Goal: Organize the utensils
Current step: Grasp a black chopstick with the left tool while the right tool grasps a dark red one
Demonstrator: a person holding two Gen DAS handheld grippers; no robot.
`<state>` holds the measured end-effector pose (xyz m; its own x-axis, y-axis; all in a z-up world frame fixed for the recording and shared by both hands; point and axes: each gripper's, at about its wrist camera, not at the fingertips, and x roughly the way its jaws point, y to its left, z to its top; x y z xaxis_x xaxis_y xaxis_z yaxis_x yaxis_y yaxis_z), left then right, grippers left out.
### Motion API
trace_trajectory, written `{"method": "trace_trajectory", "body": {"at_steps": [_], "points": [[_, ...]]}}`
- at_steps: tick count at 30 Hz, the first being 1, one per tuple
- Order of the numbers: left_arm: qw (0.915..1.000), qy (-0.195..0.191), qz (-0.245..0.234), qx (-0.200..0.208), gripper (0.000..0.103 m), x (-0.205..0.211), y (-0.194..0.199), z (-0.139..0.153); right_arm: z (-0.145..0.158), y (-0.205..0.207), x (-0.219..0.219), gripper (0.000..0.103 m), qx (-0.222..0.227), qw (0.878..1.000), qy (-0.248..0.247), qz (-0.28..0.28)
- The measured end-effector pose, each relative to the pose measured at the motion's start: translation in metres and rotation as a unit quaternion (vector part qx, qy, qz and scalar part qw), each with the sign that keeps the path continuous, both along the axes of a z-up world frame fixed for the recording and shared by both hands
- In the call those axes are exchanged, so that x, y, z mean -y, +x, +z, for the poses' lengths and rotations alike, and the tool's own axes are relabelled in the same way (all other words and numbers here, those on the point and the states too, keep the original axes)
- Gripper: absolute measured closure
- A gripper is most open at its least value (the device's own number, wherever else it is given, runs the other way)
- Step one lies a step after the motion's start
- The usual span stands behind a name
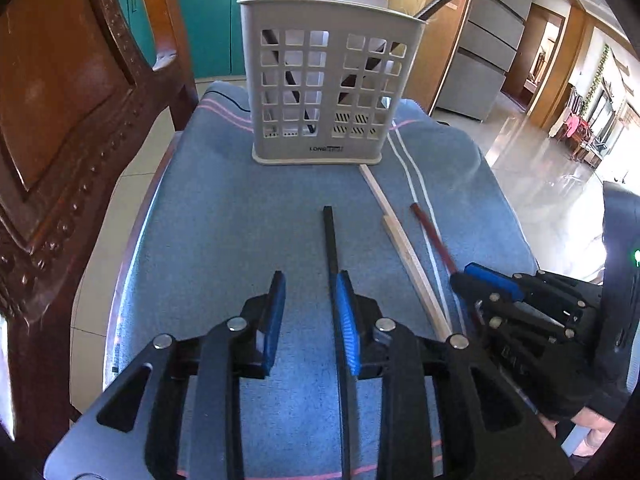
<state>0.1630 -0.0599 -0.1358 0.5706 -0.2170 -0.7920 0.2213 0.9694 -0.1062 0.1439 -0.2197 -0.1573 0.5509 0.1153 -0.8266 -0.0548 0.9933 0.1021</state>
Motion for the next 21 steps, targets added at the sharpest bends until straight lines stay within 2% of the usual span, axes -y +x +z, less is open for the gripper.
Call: {"method": "trace_trajectory", "body": {"at_steps": [4, 7, 11, 16, 21], "points": [[1.0000, -0.001, -0.004, 0.002, 0.074, 0.003, 0.000, 0.002, 0.001, -0.009, 0.020, 0.097, -0.019, 0.998, 0.031, -0.046], [1.0000, -0.004, -0.006, -0.003, 0.069, 0.003, 0.002, -0.001, 0.005, -0.017, 0.022, 0.096, -0.017, 0.998, 0.042, -0.038], [0.9998, -0.006, -0.007, -0.018, 0.067, 0.005, 0.008, -0.008, 0.012, -0.022, 0.025, 0.092, 0.003, 0.999, 0.016, -0.036], [0.9991, -0.009, -0.007, -0.040, 0.064, 0.010, 0.018, -0.018, 0.008, -0.011, 0.022, 0.076, -0.006, 0.999, -0.001, -0.034], [0.9986, 0.020, -0.009, -0.049, 0.061, 0.022, 0.028, -0.030, 0.001, -0.004, 0.017, 0.075, -0.012, 0.999, -0.015, -0.025]]}}
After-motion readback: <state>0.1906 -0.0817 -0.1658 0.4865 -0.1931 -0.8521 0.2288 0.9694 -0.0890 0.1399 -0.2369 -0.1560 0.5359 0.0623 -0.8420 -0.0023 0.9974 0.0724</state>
